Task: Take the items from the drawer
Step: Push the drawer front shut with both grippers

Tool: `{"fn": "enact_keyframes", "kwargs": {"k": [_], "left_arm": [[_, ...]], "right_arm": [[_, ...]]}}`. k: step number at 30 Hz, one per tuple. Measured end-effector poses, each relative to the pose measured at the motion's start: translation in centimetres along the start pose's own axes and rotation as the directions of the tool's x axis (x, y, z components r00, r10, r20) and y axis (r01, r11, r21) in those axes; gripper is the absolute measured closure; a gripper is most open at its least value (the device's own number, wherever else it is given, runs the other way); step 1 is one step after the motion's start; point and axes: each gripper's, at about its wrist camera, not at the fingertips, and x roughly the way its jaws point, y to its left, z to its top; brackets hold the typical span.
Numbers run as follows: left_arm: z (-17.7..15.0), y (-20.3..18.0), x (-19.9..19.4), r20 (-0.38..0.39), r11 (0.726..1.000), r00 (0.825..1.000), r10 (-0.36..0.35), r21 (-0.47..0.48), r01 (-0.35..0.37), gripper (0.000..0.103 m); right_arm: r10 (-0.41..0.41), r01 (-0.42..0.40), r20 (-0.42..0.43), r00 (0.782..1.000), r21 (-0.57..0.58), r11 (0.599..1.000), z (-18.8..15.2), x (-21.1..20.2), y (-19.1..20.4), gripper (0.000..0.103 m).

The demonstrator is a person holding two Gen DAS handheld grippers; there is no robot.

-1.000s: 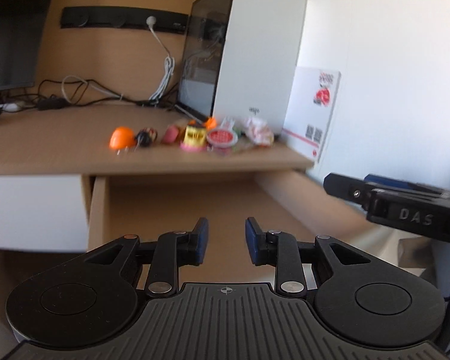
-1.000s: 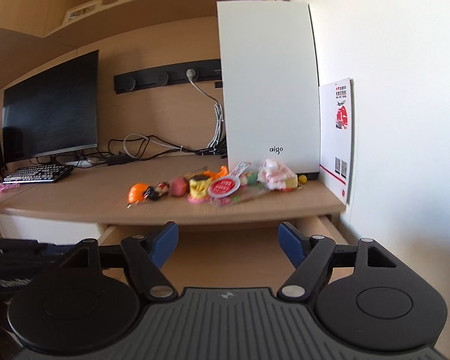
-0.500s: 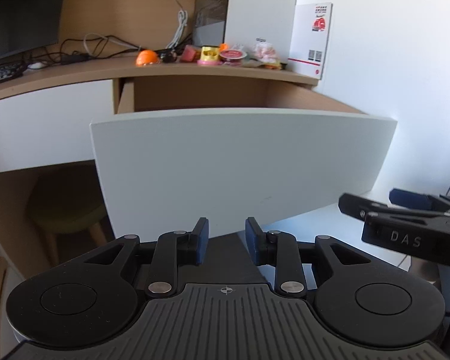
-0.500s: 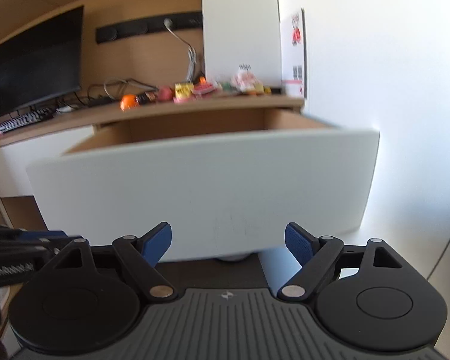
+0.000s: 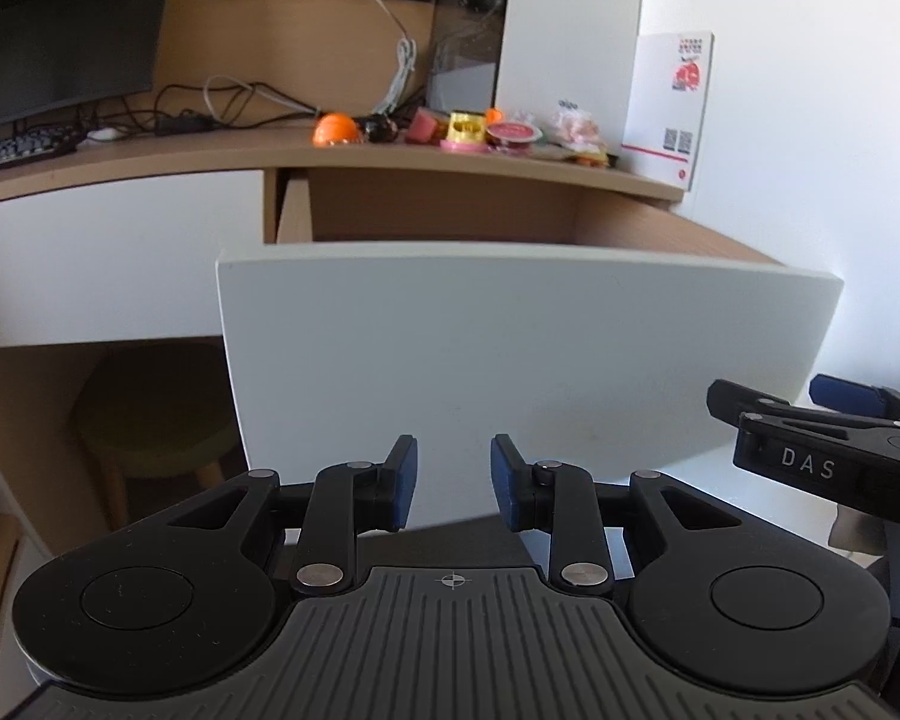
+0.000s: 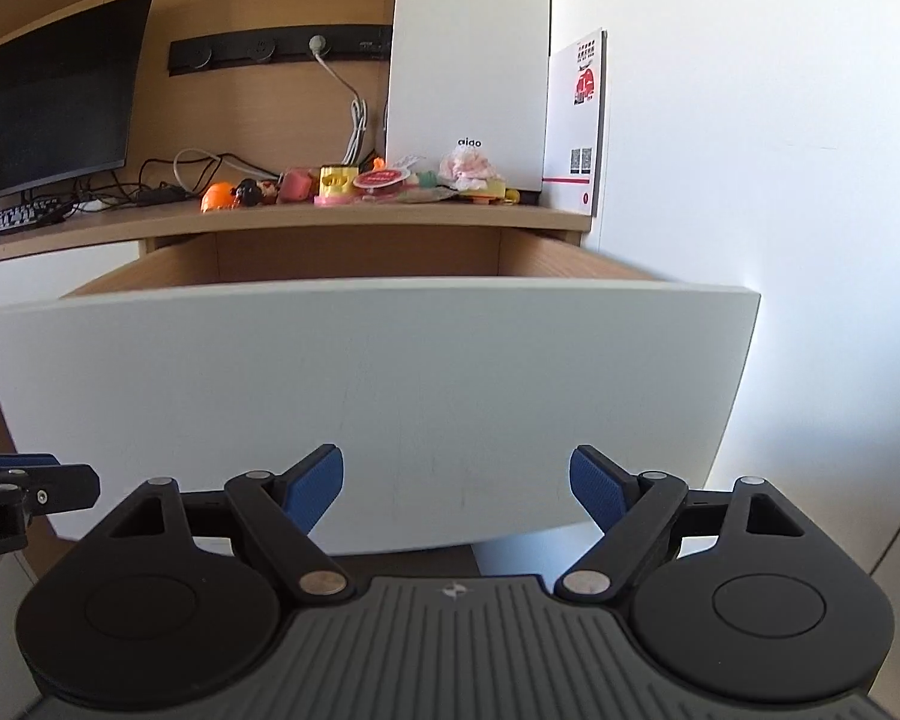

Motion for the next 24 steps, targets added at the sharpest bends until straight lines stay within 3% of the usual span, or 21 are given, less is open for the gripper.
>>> {"fn": "enact_keyframes", "kwargs": {"k": [9, 13, 14, 24], "left_arm": [[0.2, 1.5, 1.3, 0.046, 0.999, 0.999, 0.024, -0.031, -0.022, 0.075], [0.3, 1.0, 1.6, 0.059, 0.999, 0.998, 0.024, 0.03, -0.026, 0.075], [0.5, 1.1, 1.8, 0.06, 0.999, 0.998, 0.023, 0.035, -0.025, 0.075], [3.4, 2.9, 6.1, 0.039, 0.998, 0.997, 0.061, -0.024, -0.06, 0.081]], "right_arm": [[-0.011, 0.01, 0.019, 1.0, 0.046, 0.999, -0.2, 3.0, -0.7, 0.019], [-0.004, 0.001, 0.032, 0.999, 0.081, 0.997, 0.6, 4.2, -1.1, 0.019], [0.003, -0.006, 0.031, 1.0, 0.09, 0.996, 0.8, 4.5, -1.3, 0.014], [0.034, -0.036, 0.035, 0.999, 0.063, 0.997, 3.0, 9.0, -0.5, 0.013]]}}
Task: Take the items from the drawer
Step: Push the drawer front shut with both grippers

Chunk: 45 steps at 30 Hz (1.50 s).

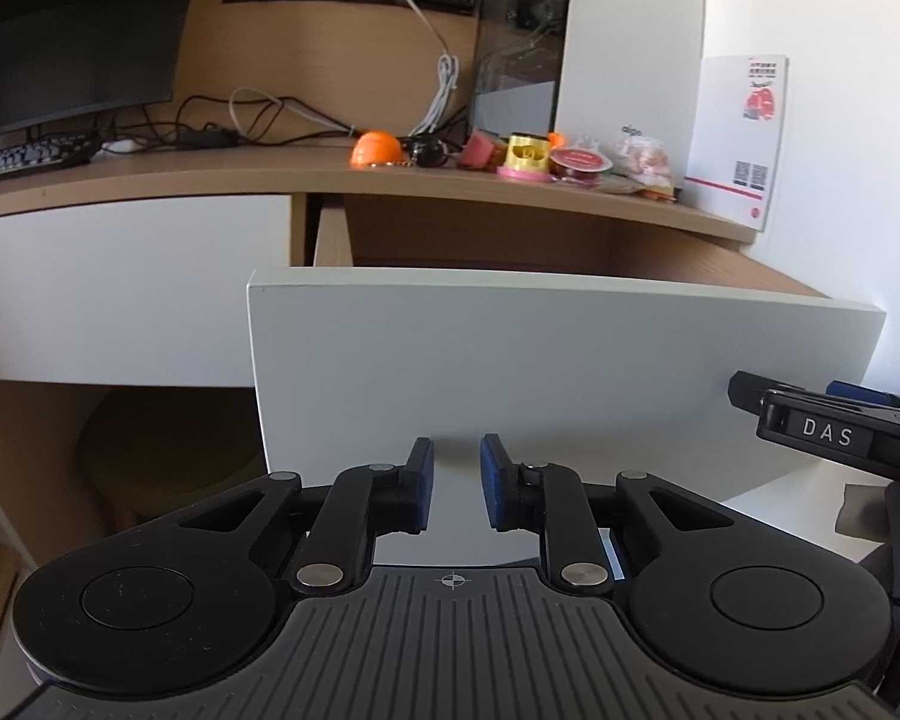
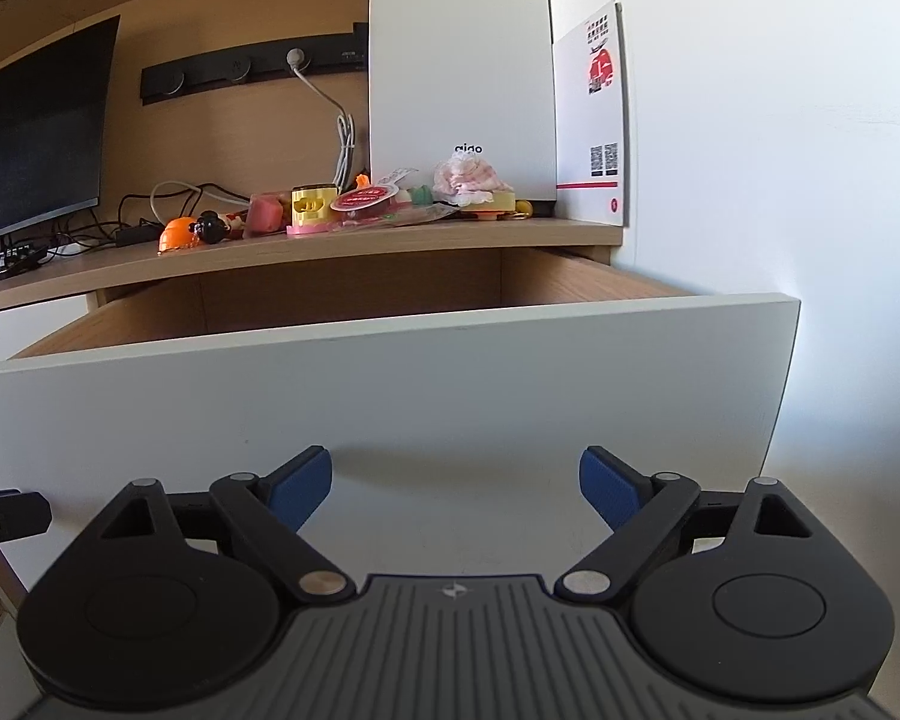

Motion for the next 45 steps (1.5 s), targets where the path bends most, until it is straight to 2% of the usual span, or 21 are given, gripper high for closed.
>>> {"fn": "enact_keyframes", "kwargs": {"k": [13, 22, 29, 35, 39, 43, 44, 45], "left_arm": [[3.1, 0.7, 6.7, 0.009, 0.998, 0.998, 0.059, 0.018, -0.059, 0.081], [4.4, 1.7, 10.8, 0.057, 0.996, 0.995, 0.081, -0.044, -0.079, 0.081], [5.6, 2.0, 14.1, 0.08, 0.993, 0.99, 0.115, -0.037, -0.113, 0.081], [6.4, 2.0, 15.7, 0.08, 0.99, 0.987, 0.138, -0.031, -0.136, 0.081], [6.4, 1.6, 15.8, 0.074, 0.989, 0.986, 0.15, -0.023, -0.148, 0.081], [6.2, 0.9, 16.1, 0.07, 0.989, 0.986, 0.15, -0.01, -0.15, 0.081], [6.2, 0.7, 16.2, 0.068, 0.989, 0.987, 0.145, -0.011, -0.145, 0.079], [6.2, 0.4, 16.3, 0.068, 0.99, 0.987, 0.144, -0.011, -0.143, 0.071]], "right_arm": [[0.012, -0.012, -0.006, 1.0, -0.016, 1.0, 1.6, 7.8, 1.9, 0.012], [-0.019, 0.019, -0.007, 1.0, 0.008, 1.0, 3.3, 12.5, 2.4, 0.012], [-0.009, 0.01, 0.009, 1.0, -0.052, 0.999, 4.6, 15.8, 3.6, 0.012], [0.008, -0.006, 0.03, 1.0, -0.065, 0.998, 5.0, 17.7, 4.0, 0.012], [0.018, -0.016, 0.047, 0.999, -0.046, 0.999, 5.2, 18.2, 3.8, 0.001], [0.025, -0.021, 0.06, 0.998, -0.066, 0.998, 5.1, 18.1, 3.9, 0.0], [0.017, -0.013, 0.059, 0.998, -0.071, 0.997, 5.2, 18.0, 3.8, 0.0], [0.012, -0.008, 0.058, 0.998, -0.068, 0.998, 5.2, 17.8, 3.6, 0.0]]}}
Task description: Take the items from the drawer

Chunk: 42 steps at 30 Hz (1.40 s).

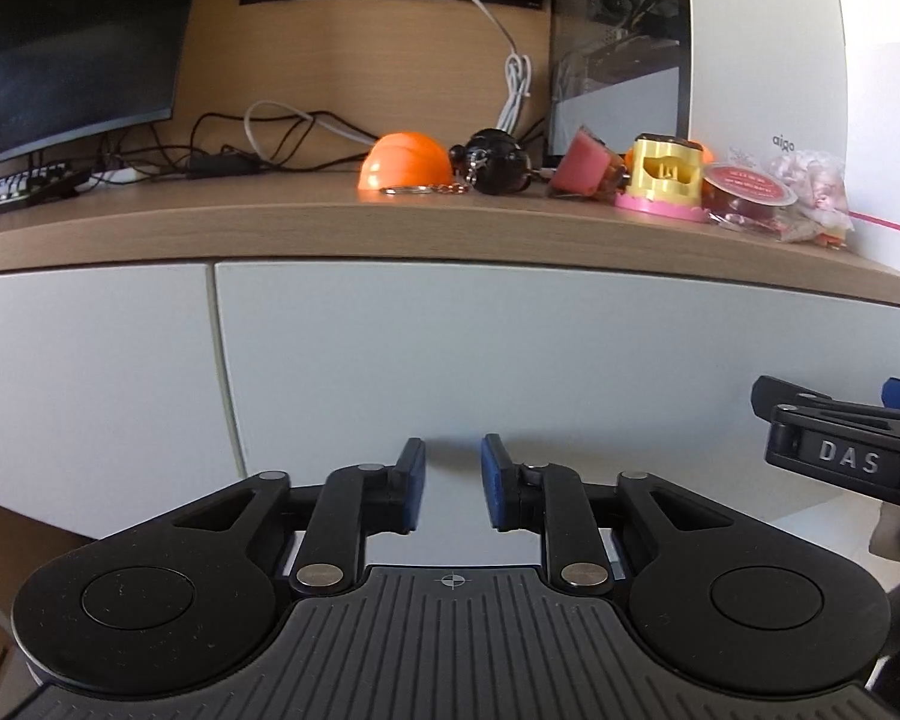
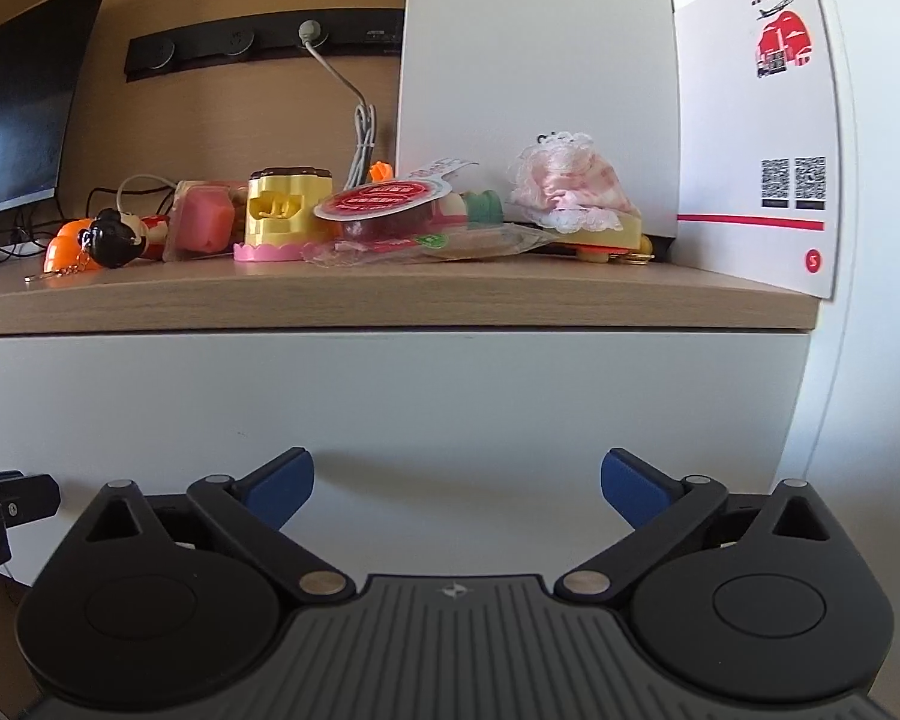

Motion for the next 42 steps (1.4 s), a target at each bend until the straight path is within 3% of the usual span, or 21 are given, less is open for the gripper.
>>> {"fn": "enact_keyframes", "kwargs": {"k": [4, 7, 8, 14, 18, 23, 26, 28, 32, 42], "left_arm": [[0.1, -1.5, 0.3, 0.001, 1.0, 1.0, -0.023, -0.001, 0.023, 0.029], [0.2, -2.4, 1.0, 0.004, 0.999, 0.999, -0.05, -0.02, 0.05, 0.005], [0.1, -2.6, 1.3, 0.007, 0.998, 0.999, -0.05, -0.022, 0.05, 0.004], [-0.6, -2.2, -1.4, -0.001, 0.999, 0.999, -0.054, 0.003, 0.054, 0.006], [-1.2, 0.7, -6.7, -0.041, 0.999, 0.998, -0.044, -0.023, 0.044, 0.006], [-1.9, 2.8, -14.4, -0.041, 0.998, 0.998, -0.047, 0.028, 0.048, 0.006], [-2.9, 4.1, -17.6, -0.079, 0.998, 0.995, -0.056, -0.005, 0.056, 0.006], [-3.2, 4.8, -18.8, -0.107, 0.998, 0.992, -0.065, -0.013, 0.064, 0.006], [-2.9, 6.0, -20.9, -0.082, 0.999, 0.995, -0.054, -0.009, 0.054, 0.008], [-2.4, 7.0, -22.5, -0.061, 0.999, 0.997, -0.048, 0.0, 0.048, 0.01]], "right_arm": [[-0.004, 0.004, -0.006, 1.0, 0.021, 1.0, -0.2, -1.2, -1.6, 0.0], [-0.025, 0.025, -0.007, 1.0, 0.019, 1.0, -0.3, -1.8, -2.9, 0.0], [-0.032, 0.032, -0.009, 0.999, 0.018, 0.999, -0.4, -1.9, -3.3, 0.0], [-0.053, 0.054, -0.041, 0.998, 0.024, 0.998, -1.5, -3.8, -4.5, 0.0], [-0.042, 0.044, -0.058, 0.997, 0.024, 0.999, -2.1, -8.2, -2.7, 0.0], [-0.046, 0.044, -0.111, 0.993, -0.019, 0.999, -1.8, -14.8, 0.4, 0.0], [-0.052, 0.051, -0.129, 0.99, -0.012, 0.999, -1.2, -18.5, 1.5, 0.0], [-0.058, 0.058, -0.125, 0.991, -0.002, 0.998, -1.0, -20.7, 2.0, 0.0], [-0.05, 0.051, -0.12, 0.992, 0.005, 0.999, -1.0, -23.4, 3.2, 0.0], [-0.058, 0.057, -0.096, 0.994, -0.014, 0.998, -1.1, -25.1, 5.1, 0.0]]}}
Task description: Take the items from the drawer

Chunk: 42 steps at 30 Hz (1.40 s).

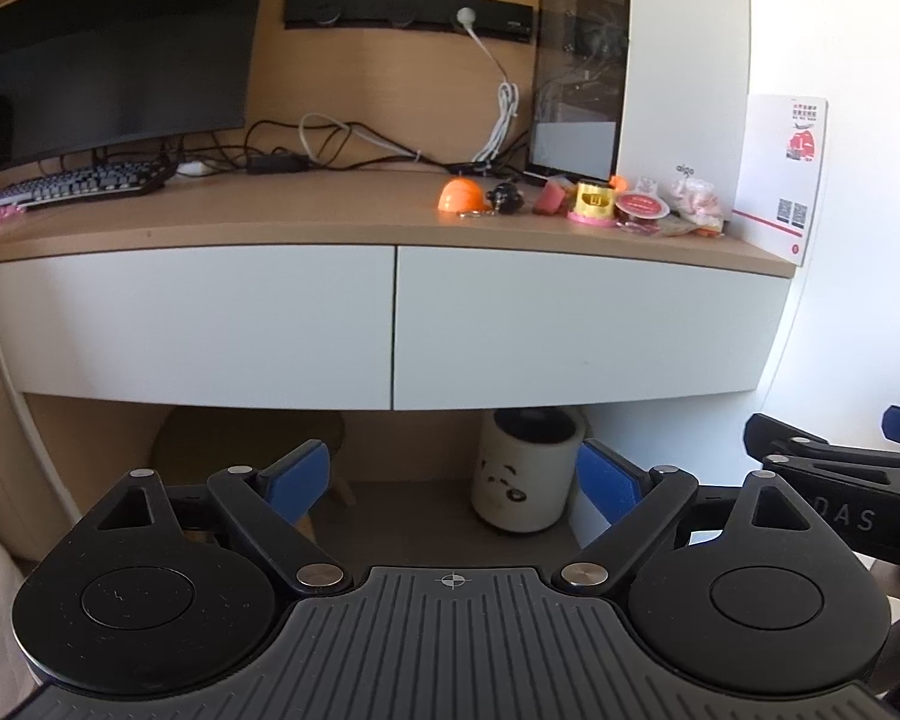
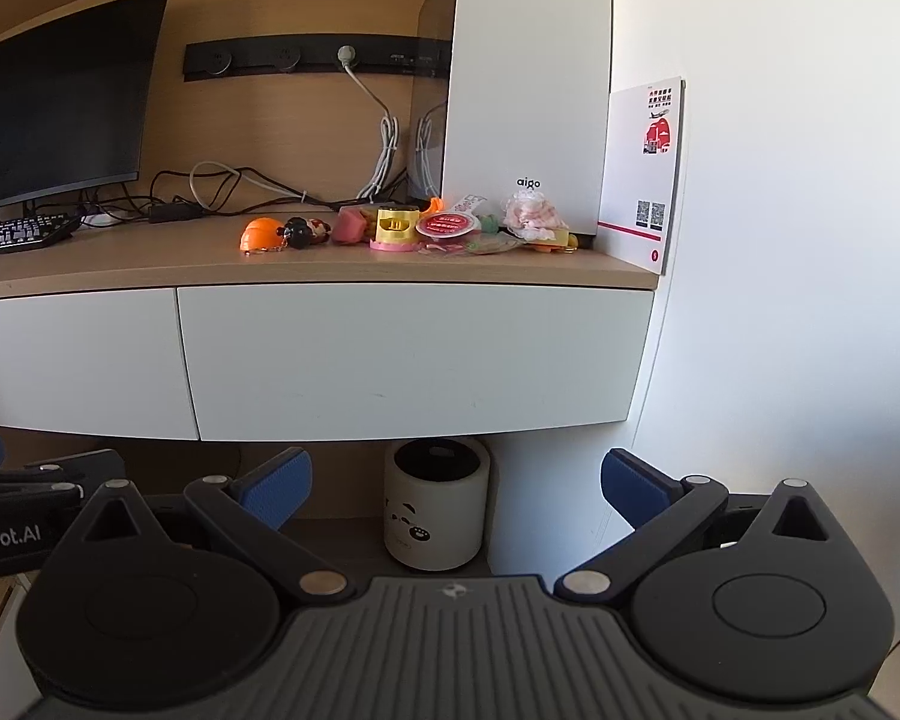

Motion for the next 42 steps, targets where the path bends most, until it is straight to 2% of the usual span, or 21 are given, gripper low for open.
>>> {"fn": "enact_keyframes", "kwargs": {"k": [9, 42], "left_arm": [[-0.21, -0.91, -0.28, -0.003, 0.999, 1.0, -0.011, 0.038, 0.011, 0.01], [-0.28, -0.88, -0.35, -0.013, 1.0, 1.0, -0.022, 0.019, 0.022, 0.011]], "right_arm": [[-0.01, 0.01, 0.006, 1.0, 0.017, 1.0, -0.18, -0.35, -0.64, 0.0], [0.007, -0.007, 0.001, 1.0, 0.026, 1.0, -0.49, -0.83, -0.59, 0.0]]}}
